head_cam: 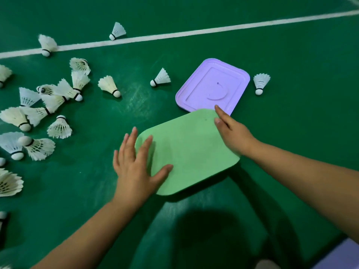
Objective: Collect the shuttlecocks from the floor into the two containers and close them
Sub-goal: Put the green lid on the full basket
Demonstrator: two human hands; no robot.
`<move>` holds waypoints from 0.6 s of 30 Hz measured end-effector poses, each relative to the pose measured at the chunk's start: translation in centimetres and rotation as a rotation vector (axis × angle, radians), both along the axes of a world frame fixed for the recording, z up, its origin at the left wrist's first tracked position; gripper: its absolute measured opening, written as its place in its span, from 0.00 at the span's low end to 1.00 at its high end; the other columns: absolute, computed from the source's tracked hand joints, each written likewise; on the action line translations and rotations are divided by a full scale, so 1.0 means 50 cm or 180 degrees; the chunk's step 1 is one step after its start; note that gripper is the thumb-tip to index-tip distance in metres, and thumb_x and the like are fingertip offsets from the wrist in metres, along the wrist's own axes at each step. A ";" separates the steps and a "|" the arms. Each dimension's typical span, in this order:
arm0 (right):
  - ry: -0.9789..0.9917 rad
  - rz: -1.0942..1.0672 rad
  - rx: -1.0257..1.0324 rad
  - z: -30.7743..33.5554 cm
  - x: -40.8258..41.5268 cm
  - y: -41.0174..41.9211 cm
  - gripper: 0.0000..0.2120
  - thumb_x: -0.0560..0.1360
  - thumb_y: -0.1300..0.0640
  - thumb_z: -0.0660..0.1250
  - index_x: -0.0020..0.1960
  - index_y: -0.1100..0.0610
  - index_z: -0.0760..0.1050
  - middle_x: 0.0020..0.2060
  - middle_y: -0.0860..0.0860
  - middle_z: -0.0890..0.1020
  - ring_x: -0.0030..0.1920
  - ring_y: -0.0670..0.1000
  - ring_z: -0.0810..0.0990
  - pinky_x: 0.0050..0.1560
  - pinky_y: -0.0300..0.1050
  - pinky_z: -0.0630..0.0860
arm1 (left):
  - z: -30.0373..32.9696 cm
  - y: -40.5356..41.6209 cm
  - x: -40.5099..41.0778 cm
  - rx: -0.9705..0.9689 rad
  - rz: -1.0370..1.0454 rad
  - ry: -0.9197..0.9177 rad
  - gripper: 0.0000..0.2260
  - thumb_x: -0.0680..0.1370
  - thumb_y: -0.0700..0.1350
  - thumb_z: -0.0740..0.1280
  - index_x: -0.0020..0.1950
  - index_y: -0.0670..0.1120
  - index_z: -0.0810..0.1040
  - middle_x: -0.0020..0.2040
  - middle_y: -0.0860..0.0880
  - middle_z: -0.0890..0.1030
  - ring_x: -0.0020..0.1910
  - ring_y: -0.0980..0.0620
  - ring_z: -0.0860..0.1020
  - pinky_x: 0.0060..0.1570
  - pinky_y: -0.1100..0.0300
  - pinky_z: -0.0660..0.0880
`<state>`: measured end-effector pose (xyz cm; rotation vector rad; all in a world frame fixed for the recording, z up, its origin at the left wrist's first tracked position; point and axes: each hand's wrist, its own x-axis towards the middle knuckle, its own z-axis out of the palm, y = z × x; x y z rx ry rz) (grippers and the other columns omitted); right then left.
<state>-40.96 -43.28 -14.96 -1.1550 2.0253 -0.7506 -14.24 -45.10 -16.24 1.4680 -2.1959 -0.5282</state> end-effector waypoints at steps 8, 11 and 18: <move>0.0674 -0.0410 0.0402 0.032 -0.233 0.111 0.23 0.80 0.46 0.53 0.75 0.43 0.56 0.73 0.45 0.63 0.72 0.48 0.62 0.60 0.28 0.55 | -0.013 0.057 -0.221 0.3832 0.0205 0.1530 0.30 0.68 0.49 0.76 0.64 0.40 0.69 0.59 0.45 0.78 0.48 0.52 0.81 0.39 0.56 0.82; 0.1059 -0.0507 0.1001 0.041 -0.330 0.144 0.25 0.80 0.42 0.50 0.76 0.43 0.49 0.73 0.57 0.63 0.72 0.58 0.63 0.69 0.43 0.60 | -0.005 0.059 -0.348 0.4073 0.0163 0.1782 0.29 0.67 0.44 0.77 0.62 0.41 0.67 0.59 0.44 0.79 0.47 0.51 0.81 0.37 0.54 0.82; 0.1596 -0.0438 0.1852 0.170 -0.436 0.357 0.37 0.72 0.32 0.53 0.76 0.48 0.53 0.67 0.63 0.70 0.67 0.60 0.69 0.69 0.51 0.63 | 0.018 0.071 -0.501 0.3788 0.0128 0.1802 0.29 0.63 0.50 0.77 0.55 0.48 0.62 0.64 0.44 0.70 0.55 0.45 0.77 0.40 0.55 0.80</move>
